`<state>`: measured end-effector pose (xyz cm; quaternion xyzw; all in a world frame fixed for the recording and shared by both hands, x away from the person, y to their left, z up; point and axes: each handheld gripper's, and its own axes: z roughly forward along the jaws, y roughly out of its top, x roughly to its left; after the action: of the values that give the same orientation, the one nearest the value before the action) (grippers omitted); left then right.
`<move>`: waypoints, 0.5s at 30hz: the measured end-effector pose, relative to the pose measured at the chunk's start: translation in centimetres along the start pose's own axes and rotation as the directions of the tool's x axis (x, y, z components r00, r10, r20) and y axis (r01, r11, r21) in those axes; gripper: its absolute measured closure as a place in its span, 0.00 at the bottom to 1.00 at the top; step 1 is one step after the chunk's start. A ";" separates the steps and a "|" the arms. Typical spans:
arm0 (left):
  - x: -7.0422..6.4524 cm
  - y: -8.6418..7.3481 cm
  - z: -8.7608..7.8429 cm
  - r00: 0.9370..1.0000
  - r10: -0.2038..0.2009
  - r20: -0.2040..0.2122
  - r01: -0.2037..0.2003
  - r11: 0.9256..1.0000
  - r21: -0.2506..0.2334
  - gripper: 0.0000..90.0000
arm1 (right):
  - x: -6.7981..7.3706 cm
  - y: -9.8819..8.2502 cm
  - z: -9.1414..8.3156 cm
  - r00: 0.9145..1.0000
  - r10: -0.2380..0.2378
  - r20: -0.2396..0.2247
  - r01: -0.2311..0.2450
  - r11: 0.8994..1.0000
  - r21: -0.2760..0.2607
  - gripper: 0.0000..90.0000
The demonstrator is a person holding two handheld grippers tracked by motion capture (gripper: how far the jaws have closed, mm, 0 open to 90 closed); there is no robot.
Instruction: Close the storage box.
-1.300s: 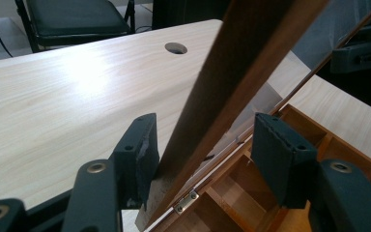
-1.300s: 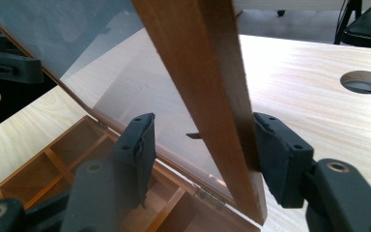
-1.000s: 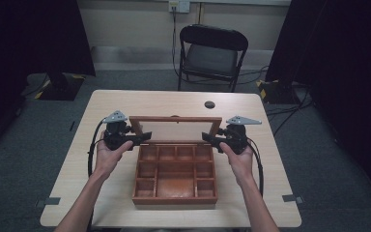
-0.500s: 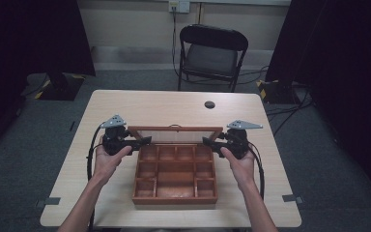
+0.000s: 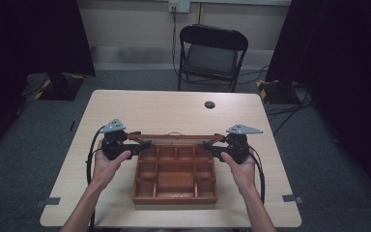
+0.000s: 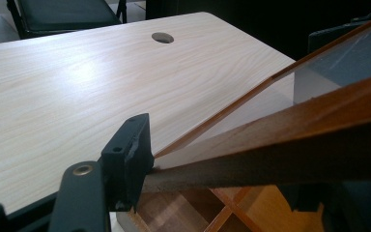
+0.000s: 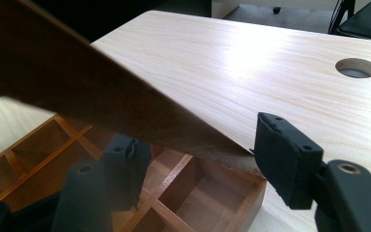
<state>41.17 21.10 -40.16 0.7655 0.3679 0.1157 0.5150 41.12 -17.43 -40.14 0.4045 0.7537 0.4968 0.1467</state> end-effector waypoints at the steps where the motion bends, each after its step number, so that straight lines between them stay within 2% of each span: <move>1: 0.0 0.0 0.0 1.000 0.003 0.000 -0.003 1.000 0.001 0.40 | -0.1 0.0 0.0 1.000 0.012 -0.001 -0.012 1.000 0.001 0.37; 2: -0.1 -0.1 0.0 1.000 0.003 -0.002 -0.003 1.000 0.000 0.39 | -0.3 -0.2 -0.1 0.999 0.033 -0.013 -0.033 0.999 -0.005 0.33; 10: -0.1 -0.7 -0.1 1.000 -0.011 -0.003 0.011 1.000 0.010 0.31 | -0.3 -0.7 -0.6 0.999 0.038 -0.006 -0.038 0.999 -0.003 0.27; 15: -0.1 -1.0 -0.1 1.000 -0.020 -0.006 0.020 1.000 0.017 0.27 | -0.3 -1.1 -0.9 0.999 0.039 -0.001 -0.039 0.999 -0.001 0.26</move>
<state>40.54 21.34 -40.99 0.7659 0.3782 0.1096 0.5083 40.25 -18.47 -40.72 0.4187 0.7454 0.5002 0.1371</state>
